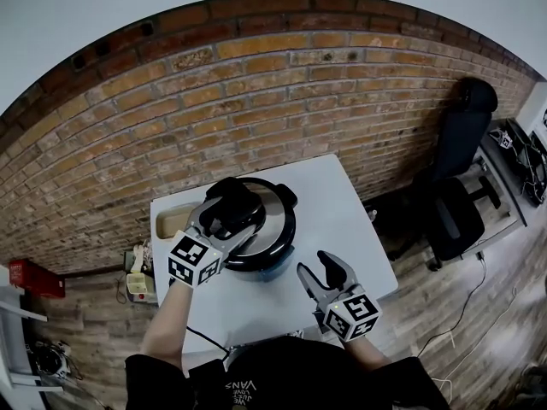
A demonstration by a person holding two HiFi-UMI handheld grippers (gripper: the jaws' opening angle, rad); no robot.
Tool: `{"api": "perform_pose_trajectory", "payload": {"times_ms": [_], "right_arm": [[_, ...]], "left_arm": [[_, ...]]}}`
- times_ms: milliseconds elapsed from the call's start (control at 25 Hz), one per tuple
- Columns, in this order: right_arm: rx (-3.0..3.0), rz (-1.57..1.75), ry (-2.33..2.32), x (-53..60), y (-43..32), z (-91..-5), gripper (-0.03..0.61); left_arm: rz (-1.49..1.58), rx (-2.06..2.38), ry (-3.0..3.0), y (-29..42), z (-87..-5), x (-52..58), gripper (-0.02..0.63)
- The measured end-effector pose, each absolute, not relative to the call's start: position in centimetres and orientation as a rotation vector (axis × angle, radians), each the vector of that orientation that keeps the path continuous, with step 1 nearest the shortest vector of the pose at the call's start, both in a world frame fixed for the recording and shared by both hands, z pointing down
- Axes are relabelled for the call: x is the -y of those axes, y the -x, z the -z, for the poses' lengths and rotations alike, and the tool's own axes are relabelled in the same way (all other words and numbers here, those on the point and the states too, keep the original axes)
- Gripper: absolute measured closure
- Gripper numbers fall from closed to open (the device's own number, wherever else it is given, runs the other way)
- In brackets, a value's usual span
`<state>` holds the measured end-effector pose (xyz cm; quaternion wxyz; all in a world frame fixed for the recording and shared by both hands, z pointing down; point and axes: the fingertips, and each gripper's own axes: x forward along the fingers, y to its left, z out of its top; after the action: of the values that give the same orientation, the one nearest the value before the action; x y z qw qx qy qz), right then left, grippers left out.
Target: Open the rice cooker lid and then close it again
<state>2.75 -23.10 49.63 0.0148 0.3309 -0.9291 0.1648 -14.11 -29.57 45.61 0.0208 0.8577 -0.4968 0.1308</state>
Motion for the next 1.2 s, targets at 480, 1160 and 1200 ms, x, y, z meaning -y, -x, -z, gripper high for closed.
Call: {"api": "perform_pose_trajectory", "payload": {"times_ms": [480, 1160, 1200], "right_arm": [[2.901, -0.537, -1.081, 24.0, -4.3, -49.7, 0.357], [2.822, -0.591, -1.230, 22.5, -5.4, -50.5, 0.359], [2.817, -0.593, -1.243, 22.3, -5.5, -50.4, 0.359]], "left_arm": [[-0.590, 1.322, -2.633, 13.1, -47.0, 32.0, 0.273], [-0.779, 1.199, -2.693, 13.0, -48.0, 32.0, 0.327], [-0.787, 1.174, -2.705, 13.0, -48.0, 32.0, 0.326]]}}
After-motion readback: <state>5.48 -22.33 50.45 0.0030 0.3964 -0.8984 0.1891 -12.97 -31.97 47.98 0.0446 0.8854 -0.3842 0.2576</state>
